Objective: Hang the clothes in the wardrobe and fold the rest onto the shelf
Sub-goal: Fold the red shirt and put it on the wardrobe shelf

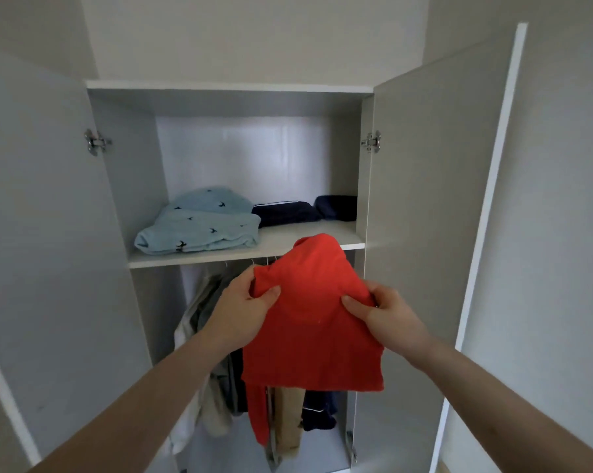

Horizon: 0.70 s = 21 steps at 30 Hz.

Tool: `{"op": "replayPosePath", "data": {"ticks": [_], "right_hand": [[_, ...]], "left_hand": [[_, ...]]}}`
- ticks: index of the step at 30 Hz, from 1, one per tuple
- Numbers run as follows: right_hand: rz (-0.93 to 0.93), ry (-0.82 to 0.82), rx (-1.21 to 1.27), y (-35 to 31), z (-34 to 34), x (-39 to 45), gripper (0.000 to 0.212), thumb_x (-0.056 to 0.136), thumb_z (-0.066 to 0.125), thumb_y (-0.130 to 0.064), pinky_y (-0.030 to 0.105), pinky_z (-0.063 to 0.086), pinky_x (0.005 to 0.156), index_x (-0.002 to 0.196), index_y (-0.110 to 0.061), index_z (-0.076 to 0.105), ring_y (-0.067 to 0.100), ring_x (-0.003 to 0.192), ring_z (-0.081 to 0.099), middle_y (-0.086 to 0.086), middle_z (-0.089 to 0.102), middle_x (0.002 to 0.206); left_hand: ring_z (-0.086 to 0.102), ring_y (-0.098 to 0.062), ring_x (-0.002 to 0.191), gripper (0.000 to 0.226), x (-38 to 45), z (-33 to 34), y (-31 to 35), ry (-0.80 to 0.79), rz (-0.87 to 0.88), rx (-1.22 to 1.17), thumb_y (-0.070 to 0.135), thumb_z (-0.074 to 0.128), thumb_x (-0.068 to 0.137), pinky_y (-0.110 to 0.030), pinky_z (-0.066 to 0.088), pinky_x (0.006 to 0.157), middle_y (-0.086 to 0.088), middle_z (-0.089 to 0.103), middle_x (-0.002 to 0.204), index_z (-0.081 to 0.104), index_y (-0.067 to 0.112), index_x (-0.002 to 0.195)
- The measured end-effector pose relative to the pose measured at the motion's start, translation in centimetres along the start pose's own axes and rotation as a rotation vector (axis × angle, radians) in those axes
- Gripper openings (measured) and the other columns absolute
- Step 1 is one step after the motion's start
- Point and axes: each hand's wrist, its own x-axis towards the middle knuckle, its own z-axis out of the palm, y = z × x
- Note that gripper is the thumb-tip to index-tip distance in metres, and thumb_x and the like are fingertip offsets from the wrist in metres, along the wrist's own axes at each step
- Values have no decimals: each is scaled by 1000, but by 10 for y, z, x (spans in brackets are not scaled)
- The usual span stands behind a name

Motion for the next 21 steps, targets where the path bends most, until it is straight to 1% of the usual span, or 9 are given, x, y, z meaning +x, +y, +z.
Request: {"op": "replayPosePath", "data": {"ticks": [4,5,7,9,10,12,15,18,21], "right_hand": [[-19,-40,-1,9,3,60,12,99,67,-22,15,55,65,110,-24,72,5,79,75,-11,78,87],[-27,-32,-12,11,4,79,14,99,68,-23,16,56,67,112,-24,72,6,81,75,-10,78,89],[-42,-1,-38,17,8,116,15,97,69,-25,26,60,79,112,-25,72,12,88,76,-7,79,95],[-56,25,-54,22,15,153,10,96,70,-26,34,59,89,105,-31,72,13,91,75,-8,78,96],[-71,39,-65,23,19,171,10,96,70,-25,35,58,91,100,-34,71,13,91,74,-9,78,95],[-101,65,-97,23,28,204,13,96,69,-23,33,56,91,95,-36,68,12,92,72,-11,75,94],[-114,82,-138,25,38,252,10,98,67,-23,32,55,90,104,-31,67,14,94,70,-10,73,96],[-89,76,-190,27,43,297,19,98,66,-24,28,54,85,117,-25,65,11,94,69,-10,71,99],[-71,59,-230,30,47,333,31,99,65,-26,31,54,93,130,-23,63,16,102,69,-4,72,109]], "left_hand": [[72,-11,95,11,50,3,-17,47,-33,-23,24,66,100,-36,55,88,9,75,103,65,33,106],[72,-12,96,13,67,4,-21,63,-34,-37,24,66,99,-37,56,89,9,75,104,64,35,106],[70,-11,95,14,99,6,-29,88,-25,-32,23,66,100,-34,56,87,10,73,104,63,35,106],[68,-9,93,11,132,7,-37,105,-7,-12,22,65,100,-27,53,79,10,71,102,62,31,107],[67,-8,92,11,149,8,-42,114,-4,-8,22,64,101,-24,51,75,10,70,102,62,30,108],[66,-10,94,11,182,6,-53,121,-5,3,24,63,101,-26,51,75,10,69,103,62,29,110],[67,-13,94,7,232,2,-73,112,-6,24,26,63,101,-34,54,81,7,70,103,63,29,106],[66,-11,92,9,279,-2,-94,101,-10,21,26,64,100,-34,54,82,10,68,100,60,34,101],[65,-11,94,11,322,-4,-114,74,-19,44,27,65,99,-34,51,84,14,66,99,59,36,99]]}}
